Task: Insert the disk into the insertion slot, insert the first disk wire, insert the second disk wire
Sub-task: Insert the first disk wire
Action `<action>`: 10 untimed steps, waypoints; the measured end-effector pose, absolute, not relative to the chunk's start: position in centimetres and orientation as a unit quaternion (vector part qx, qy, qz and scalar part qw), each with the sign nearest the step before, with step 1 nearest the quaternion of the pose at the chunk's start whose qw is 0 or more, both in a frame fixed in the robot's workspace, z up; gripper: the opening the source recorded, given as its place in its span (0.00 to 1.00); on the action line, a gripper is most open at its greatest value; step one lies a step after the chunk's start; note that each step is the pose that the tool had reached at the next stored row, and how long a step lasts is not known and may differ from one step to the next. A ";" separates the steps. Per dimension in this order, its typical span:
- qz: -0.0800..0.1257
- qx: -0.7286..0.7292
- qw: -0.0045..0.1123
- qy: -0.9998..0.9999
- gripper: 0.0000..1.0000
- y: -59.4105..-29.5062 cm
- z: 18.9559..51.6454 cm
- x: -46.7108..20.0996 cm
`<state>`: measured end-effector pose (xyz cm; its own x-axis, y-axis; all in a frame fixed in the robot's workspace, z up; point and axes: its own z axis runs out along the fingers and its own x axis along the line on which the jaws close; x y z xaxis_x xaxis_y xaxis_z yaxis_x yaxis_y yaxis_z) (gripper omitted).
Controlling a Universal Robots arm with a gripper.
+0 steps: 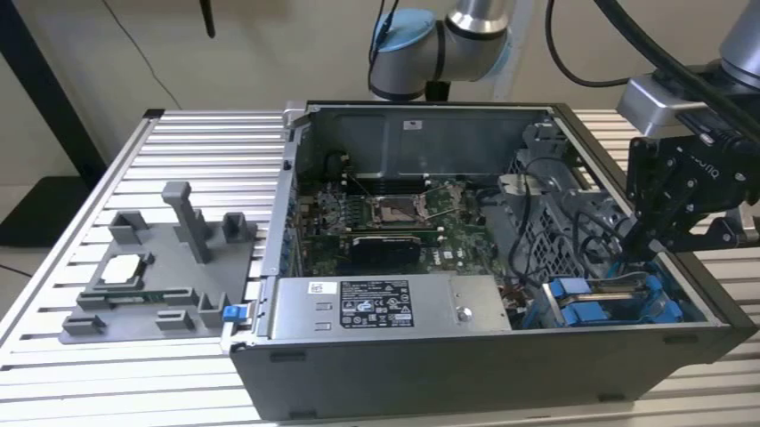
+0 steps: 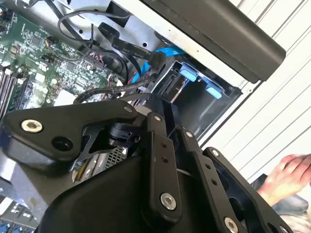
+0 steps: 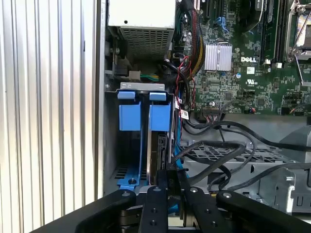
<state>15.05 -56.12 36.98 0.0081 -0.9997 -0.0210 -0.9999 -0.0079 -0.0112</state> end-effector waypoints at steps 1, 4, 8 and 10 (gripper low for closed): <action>0.003 -0.710 0.011 0.704 0.00 -56.1 37.0 15.0; 0.004 -0.710 0.011 0.704 0.00 -56.1 37.0 15.1; 0.008 -0.710 0.007 0.704 0.00 -56.1 36.9 15.2; 0.011 -0.710 0.003 0.704 0.00 -56.1 36.8 15.3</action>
<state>15.26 -56.12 36.82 0.0076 -0.9998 -0.0208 -0.9999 -0.0079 0.0117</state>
